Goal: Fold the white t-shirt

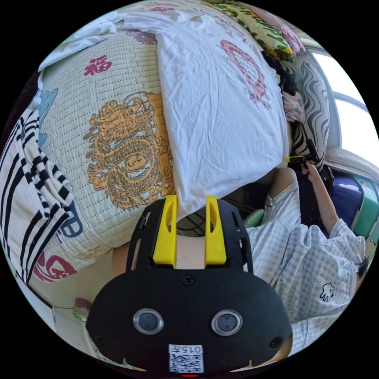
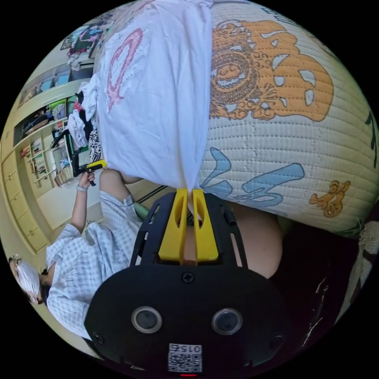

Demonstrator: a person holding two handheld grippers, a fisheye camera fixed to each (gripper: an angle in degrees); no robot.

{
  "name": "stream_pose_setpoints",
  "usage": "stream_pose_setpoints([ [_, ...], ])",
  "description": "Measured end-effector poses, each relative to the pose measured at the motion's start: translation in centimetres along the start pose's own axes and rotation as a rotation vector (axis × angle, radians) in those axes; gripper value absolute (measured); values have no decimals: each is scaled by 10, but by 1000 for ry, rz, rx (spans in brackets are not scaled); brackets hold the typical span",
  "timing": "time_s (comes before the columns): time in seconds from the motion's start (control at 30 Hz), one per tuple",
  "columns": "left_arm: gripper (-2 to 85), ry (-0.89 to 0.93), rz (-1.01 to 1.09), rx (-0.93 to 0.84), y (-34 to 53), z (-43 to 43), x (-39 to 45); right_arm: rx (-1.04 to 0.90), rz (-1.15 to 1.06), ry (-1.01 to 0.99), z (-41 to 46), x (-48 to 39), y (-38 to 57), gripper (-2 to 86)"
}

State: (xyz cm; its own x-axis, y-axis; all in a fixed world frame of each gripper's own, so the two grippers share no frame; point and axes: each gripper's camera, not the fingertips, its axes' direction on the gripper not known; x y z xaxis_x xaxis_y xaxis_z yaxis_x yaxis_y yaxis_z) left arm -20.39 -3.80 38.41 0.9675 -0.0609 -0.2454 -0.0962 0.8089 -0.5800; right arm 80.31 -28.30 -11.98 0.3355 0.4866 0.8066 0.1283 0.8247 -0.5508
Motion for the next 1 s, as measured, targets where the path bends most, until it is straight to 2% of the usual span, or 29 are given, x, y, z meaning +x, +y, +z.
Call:
stream_pose_setpoints([
  [0.03,48,-16,1,-13,-4,4,5,3,2,14,-3,-1,5,23],
  [0.1,22,63,9,-45,-9,13,10,23,29,114,-16,-1,23,15],
  [0.17,18,48,17,-24,-10,15,16,40,37,112,-26,0,36,14],
  [0.23,30,-66,6,-36,-13,23,22,52,42,107,-36,1,48,16],
  [0.37,73,-67,-30,-135,-20,44,25,48,79,7,-59,11,75,41],
  [0.47,89,-32,-80,-126,-20,41,26,52,99,7,-82,15,102,57],
  [0.5,89,-21,-105,-110,-21,34,28,98,90,0,-97,13,115,57],
  [0.63,82,-264,-110,-235,-46,11,49,311,31,18,-151,-1,146,57],
  [0.7,81,-315,-90,-239,-72,-4,61,461,-16,22,-186,-11,152,57],
  [0.77,79,-292,25,-128,-115,-26,91,558,-47,16,-209,-16,146,58],
  [0.83,80,-241,264,24,-193,-44,155,656,-64,13,-229,-19,133,61],
  [0.9,82,-263,423,95,-258,-40,212,754,-34,35,-249,-18,109,67],
  [1.0,86,-194,612,184,-360,-17,316,808,25,-4,-269,-10,80,78],
])
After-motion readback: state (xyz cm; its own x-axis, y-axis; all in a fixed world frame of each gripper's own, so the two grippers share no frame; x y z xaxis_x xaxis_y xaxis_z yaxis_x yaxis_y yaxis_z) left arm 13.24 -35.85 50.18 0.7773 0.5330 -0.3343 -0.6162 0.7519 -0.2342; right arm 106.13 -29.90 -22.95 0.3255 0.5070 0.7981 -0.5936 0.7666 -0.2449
